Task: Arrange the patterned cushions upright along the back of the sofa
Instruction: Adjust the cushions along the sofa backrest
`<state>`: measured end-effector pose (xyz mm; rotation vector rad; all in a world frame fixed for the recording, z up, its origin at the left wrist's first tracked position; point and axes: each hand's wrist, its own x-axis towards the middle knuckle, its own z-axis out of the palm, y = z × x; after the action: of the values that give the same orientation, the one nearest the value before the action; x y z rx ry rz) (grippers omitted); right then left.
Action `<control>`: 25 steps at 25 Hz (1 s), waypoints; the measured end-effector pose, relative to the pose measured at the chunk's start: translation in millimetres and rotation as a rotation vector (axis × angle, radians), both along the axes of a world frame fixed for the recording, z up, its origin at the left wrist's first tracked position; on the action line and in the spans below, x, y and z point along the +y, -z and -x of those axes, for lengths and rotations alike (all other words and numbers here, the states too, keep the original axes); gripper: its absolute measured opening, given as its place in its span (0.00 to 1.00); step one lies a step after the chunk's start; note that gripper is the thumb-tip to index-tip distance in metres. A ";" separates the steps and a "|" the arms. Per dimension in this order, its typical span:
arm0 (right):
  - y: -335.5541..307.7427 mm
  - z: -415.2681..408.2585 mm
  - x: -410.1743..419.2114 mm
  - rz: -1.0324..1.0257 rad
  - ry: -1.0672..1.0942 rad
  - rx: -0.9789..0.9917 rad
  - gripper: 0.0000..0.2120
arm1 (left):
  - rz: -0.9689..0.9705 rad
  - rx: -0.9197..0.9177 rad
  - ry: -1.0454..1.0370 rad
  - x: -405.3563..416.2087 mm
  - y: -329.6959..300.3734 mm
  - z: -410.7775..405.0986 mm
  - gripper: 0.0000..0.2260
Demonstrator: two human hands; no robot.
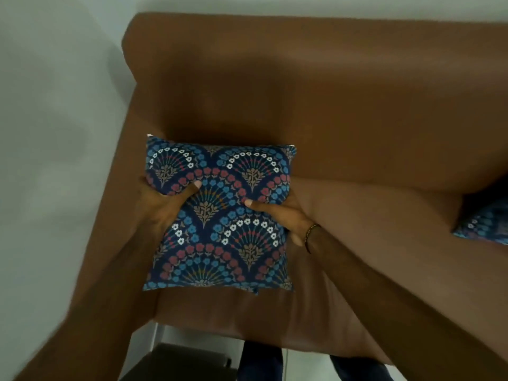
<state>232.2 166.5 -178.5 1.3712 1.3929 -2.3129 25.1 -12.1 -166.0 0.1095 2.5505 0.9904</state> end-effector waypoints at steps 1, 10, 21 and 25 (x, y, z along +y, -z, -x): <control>-2.3 -10.1 6.6 -0.016 0.017 0.007 0.28 | -0.018 0.034 0.002 7.2 -6.2 -8.4 0.56; -18.2 -220.7 165.3 -0.465 0.436 -0.128 0.39 | -0.428 -0.118 0.356 170.1 -3.6 -186.1 0.47; 28.7 -257.9 143.5 -0.302 0.479 -0.400 0.21 | -0.066 0.059 0.717 190.7 72.6 -229.6 0.44; 28.2 -183.5 72.4 0.041 0.110 -0.491 0.08 | 0.254 0.233 0.661 107.2 101.2 -162.0 0.43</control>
<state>415.7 238.9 -206.7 1.8751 1.1326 -1.8589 187.1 95.1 -267.2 0.9682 2.5241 0.4122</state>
